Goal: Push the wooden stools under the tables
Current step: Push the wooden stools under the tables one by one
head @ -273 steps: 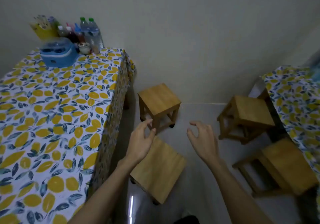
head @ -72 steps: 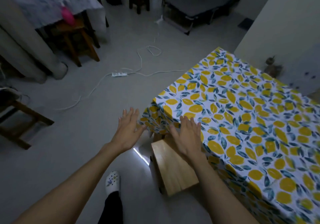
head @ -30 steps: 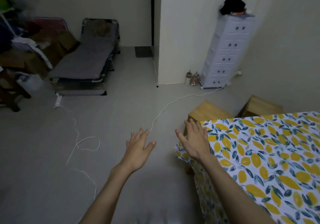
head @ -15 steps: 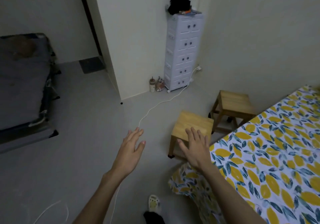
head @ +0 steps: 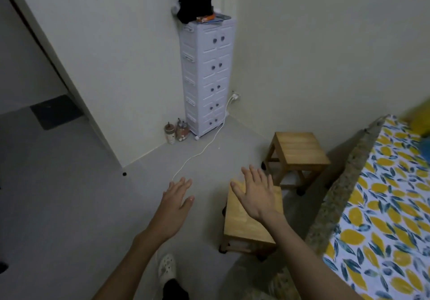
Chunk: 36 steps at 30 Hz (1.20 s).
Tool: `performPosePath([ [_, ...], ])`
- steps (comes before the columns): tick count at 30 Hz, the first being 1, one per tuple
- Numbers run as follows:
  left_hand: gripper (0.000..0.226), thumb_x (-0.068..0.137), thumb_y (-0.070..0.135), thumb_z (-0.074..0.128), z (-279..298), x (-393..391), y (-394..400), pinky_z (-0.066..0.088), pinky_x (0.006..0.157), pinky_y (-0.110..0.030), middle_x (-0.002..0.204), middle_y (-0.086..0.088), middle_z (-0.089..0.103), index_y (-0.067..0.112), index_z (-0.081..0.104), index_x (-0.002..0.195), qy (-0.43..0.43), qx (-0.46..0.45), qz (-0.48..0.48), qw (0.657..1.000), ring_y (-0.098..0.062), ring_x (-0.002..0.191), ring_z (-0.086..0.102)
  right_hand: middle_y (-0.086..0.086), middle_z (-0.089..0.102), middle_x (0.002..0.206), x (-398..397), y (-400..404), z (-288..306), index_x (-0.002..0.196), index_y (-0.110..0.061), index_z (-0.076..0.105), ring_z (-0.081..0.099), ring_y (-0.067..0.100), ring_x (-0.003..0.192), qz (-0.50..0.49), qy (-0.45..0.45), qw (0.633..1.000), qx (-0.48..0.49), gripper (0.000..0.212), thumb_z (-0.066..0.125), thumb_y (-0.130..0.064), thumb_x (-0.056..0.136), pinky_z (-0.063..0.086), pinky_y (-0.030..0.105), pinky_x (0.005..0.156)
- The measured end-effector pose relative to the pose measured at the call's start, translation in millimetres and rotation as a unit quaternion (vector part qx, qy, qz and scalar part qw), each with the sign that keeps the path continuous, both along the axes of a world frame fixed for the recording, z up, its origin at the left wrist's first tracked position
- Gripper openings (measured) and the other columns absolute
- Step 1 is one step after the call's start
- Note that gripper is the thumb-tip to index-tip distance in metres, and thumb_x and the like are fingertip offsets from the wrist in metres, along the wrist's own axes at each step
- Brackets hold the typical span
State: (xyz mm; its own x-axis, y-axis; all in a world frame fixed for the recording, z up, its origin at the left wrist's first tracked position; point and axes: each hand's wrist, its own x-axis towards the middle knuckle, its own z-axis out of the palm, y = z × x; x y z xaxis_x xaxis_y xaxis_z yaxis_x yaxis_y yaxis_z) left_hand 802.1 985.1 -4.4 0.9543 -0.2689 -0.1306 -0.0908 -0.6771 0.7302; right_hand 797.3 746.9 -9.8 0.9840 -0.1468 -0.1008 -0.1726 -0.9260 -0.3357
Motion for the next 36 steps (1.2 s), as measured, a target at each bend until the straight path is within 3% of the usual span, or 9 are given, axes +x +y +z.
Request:
performPosePath([
  [11,0.049,0.099,0.027,0.045,8,284,-41,0.008,0.118,-0.034,0.158,0.0,0.02,0.021,0.033,0.146,-0.022,0.045,-0.249,0.967,-0.022,0.148,0.008,0.004,0.011,0.164,165,-6,-3,0.153,-0.021,0.021,0.001,0.024,0.151,-0.22,-0.013,0.975,0.033,0.067,0.03,-0.057,0.098,-0.003,0.046,0.121],
  [16,0.05,0.099,0.03,0.044,7,370,-104,0.008,0.121,-0.044,0.158,0.004,0.019,0.022,0.031,0.146,-0.024,0.025,-0.36,0.932,-0.016,0.148,0.006,0.004,0.012,0.164,210,-35,-12,0.153,-0.02,0.022,0.002,0.024,0.151,-0.313,-0.016,0.949,0.039,0.067,0.029,-0.058,0.097,0.001,0.048,0.122],
  [23,0.051,0.1,0.036,0.036,-20,479,-218,-0.009,0.118,-0.044,0.16,0.005,0.015,0.024,0.025,0.148,-0.091,0.1,-0.447,0.884,-0.014,0.148,-0.004,0.004,0.013,0.164,285,-116,-44,0.154,-0.02,0.02,0.003,0.024,0.151,-0.428,-0.016,0.902,0.058,0.067,0.029,-0.057,0.098,0.001,0.048,0.122],
  [29,0.056,0.1,0.034,0.039,-32,566,-294,-0.008,0.117,-0.039,0.161,0.004,0.008,0.02,0.019,0.151,-0.056,0.107,-0.521,0.845,-0.009,0.146,-0.008,0.007,0.012,0.164,361,-183,-59,0.153,-0.018,0.02,0.004,0.026,0.151,-0.463,0.013,0.883,0.078,0.067,0.03,-0.056,0.098,0.0,0.046,0.122],
  [36,0.059,0.1,0.033,0.038,-71,646,-382,-0.007,0.118,-0.038,0.161,0.002,0.003,0.019,0.014,0.152,-0.004,0.144,-0.582,0.8,-0.014,0.147,-0.009,0.007,0.01,0.164,433,-234,-91,0.153,-0.018,0.019,0.002,0.025,0.151,-0.517,0.034,0.85,0.093,0.065,0.031,-0.053,0.1,-0.002,0.043,0.122],
])
